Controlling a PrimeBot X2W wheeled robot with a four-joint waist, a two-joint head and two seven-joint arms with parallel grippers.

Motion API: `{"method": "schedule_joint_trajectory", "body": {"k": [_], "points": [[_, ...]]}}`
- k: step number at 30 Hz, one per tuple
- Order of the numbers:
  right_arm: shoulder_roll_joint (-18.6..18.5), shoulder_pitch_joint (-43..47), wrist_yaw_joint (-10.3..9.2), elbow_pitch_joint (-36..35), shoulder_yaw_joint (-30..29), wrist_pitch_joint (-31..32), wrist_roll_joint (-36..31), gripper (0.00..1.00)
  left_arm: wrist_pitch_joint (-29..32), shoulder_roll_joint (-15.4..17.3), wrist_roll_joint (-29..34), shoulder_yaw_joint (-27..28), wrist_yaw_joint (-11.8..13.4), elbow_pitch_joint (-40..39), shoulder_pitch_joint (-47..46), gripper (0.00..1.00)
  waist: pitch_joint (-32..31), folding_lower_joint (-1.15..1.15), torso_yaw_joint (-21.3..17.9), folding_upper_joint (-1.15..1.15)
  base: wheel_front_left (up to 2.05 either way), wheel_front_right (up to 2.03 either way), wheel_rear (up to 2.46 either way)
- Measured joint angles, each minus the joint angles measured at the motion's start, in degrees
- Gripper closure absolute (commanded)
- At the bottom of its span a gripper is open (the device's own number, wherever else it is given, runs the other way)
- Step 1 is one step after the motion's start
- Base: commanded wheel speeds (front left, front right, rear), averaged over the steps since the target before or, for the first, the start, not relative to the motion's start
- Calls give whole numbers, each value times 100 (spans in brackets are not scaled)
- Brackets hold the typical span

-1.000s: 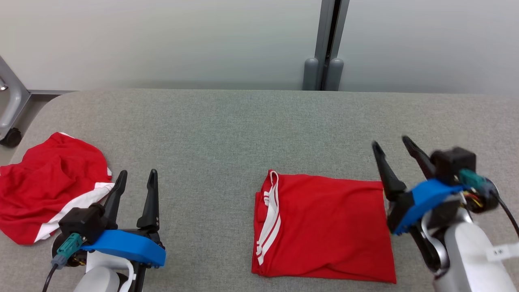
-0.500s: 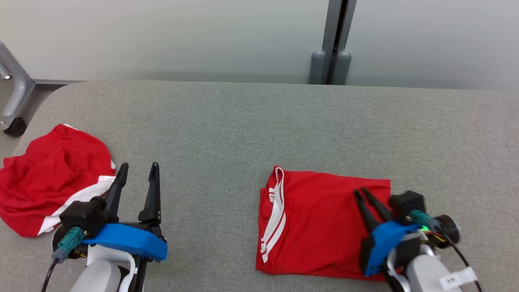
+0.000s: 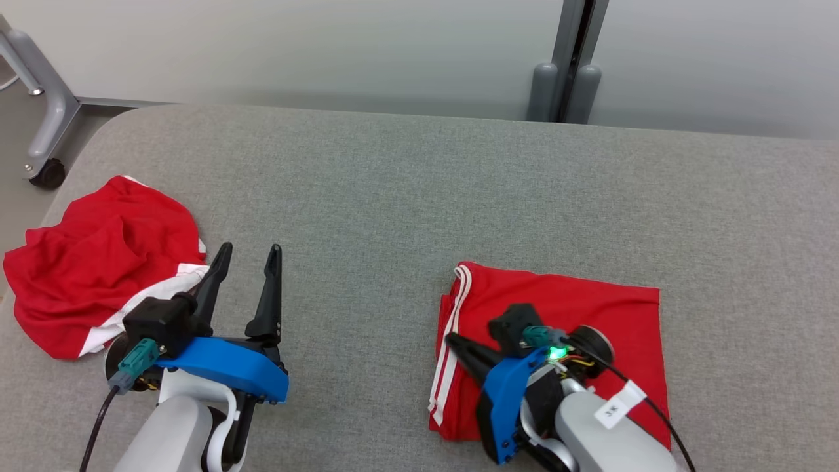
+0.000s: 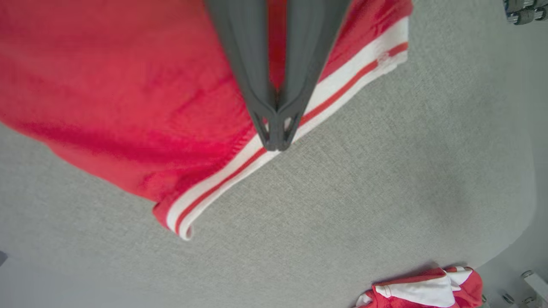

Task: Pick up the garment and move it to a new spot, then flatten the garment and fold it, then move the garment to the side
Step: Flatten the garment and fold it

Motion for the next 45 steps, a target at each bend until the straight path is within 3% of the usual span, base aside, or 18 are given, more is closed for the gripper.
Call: {"method": "schedule_joint_trajectory", "body": {"k": [5,11,12,13,17,21,31,38,45], "points": [[2,-182,0,-73,689,45,580,100,-27,-34,0,-44,-16,110,-73,0,25,0,39,0,0,0,0],[4,-393,0,-211,823,-290,1289,100,-75,-40,-2,-18,-29,177,-83,0,41,0,15,0,0,0,0],[7,-426,0,-241,749,-425,1397,53,-79,-35,-3,1,-26,177,-83,0,35,0,-1,0,0,0,0],[5,-472,0,-272,666,-563,1457,0,-85,-26,-8,26,-8,174,-83,0,28,0,-24,0,0,0,0],[5,-573,0,-349,92,-1188,1478,0,-130,22,-21,126,49,137,-18,0,-32,0,-150,0,0,0,0],[7,-476,0,-419,-776,-1512,1061,0,-154,92,-57,235,101,78,171,0,-131,0,-310,0,0,0,0],[-4,844,0,-1370,-3300,-1404,-500,0,-181,169,-78,365,243,-46,611,0,-481,0,-629,0,0,0,0],[-1,1660,0,-2328,-3823,-948,-1002,0,-188,181,-103,393,322,-60,832,0,-714,0,-746,0,0,0,0],[-2,2191,0,-2889,-3910,-644,-1013,0,-192,156,-101,452,327,27,915,0,-831,-1,-781,0,0,0,0]]}}
